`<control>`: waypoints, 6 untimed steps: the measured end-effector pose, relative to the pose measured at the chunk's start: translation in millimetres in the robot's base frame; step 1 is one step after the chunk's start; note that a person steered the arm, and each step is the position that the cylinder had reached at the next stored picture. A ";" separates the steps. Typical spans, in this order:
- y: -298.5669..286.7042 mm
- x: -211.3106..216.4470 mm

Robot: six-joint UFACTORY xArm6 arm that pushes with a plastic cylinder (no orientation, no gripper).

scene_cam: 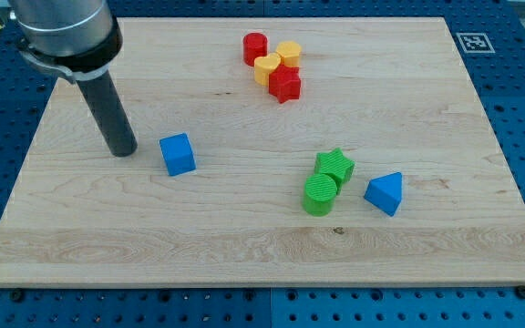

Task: Push the blue cube towards the group of blocks

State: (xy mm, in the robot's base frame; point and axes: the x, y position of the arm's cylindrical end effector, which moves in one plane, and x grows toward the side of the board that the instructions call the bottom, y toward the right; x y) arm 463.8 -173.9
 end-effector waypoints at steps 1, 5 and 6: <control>12.8 3.1; 62.6 7.8; 62.6 12.8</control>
State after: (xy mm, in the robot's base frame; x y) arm 476.6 -111.3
